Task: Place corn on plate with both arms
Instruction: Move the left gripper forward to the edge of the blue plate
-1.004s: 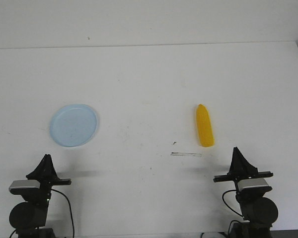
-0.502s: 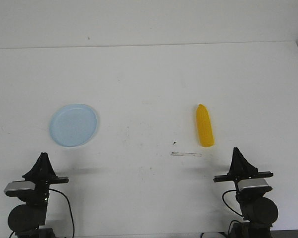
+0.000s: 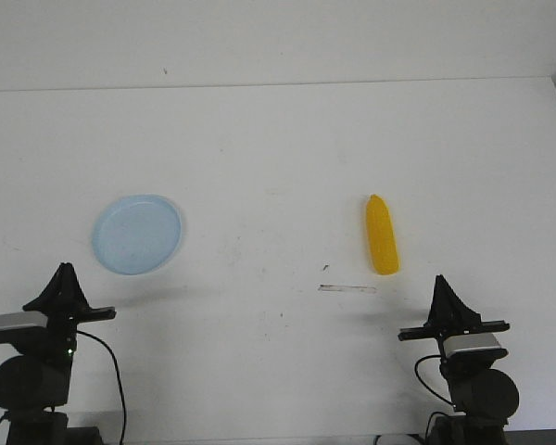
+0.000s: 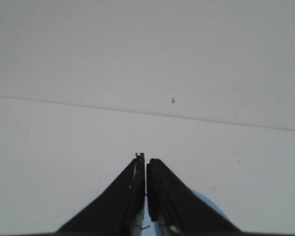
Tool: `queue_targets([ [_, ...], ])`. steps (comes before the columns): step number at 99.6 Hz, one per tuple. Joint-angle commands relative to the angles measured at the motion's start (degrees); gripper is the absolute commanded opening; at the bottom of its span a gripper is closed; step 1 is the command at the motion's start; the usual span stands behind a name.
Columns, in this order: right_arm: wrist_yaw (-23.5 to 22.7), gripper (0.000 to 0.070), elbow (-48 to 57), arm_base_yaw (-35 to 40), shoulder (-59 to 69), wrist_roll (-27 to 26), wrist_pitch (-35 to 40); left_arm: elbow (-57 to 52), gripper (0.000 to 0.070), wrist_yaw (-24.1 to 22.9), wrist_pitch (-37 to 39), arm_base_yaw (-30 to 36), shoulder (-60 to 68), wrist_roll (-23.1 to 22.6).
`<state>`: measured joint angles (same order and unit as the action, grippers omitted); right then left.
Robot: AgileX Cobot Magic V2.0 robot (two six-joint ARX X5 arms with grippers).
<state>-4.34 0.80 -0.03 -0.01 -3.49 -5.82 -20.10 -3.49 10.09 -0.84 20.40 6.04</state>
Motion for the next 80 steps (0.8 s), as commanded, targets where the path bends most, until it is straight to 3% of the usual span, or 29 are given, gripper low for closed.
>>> queue_targets([
  [1, 0.0, 0.0011, -0.1, 0.1, 0.1, -0.9, -0.6, -3.9, 0.0001, -0.1, -1.6, 0.1, 5.7, -2.2],
  [15, 0.0, 0.0011, -0.1, 0.1, 0.1, -1.0, -0.6, -12.7, 0.0001, -0.2, -10.1, 0.1, 18.4, -2.1],
  [30, 0.0, 0.0011, -0.1, 0.1, 0.1, -1.0, -0.6, -19.2, 0.0001, 0.0, -13.3, 0.0, 28.8, -1.7],
  [41, 0.0, 0.0011, -0.1, 0.1, 0.1, -0.9, -0.6, -24.2, 0.0001, 0.9, -16.9, -0.8, 35.6, 3.8],
  [52, 0.0, 0.0010, -0.1, 0.1, 0.1, -0.9, -0.6, -30.7, 0.0001, 1.4, -25.6, -3.8, 42.6, 9.1],
  [65, 0.0, 0.0010, -0.1, 0.1, 0.1, -0.9, -0.6, -37.9, 0.0001, 6.8, -35.5, -8.2, 50.8, 12.9],
  [80, 0.0, 0.0011, -0.1, 0.1, 0.1, -0.9, -0.6, -43.6, 0.0001, 16.8, -40.8, -14.4, 59.6, 13.0],
])
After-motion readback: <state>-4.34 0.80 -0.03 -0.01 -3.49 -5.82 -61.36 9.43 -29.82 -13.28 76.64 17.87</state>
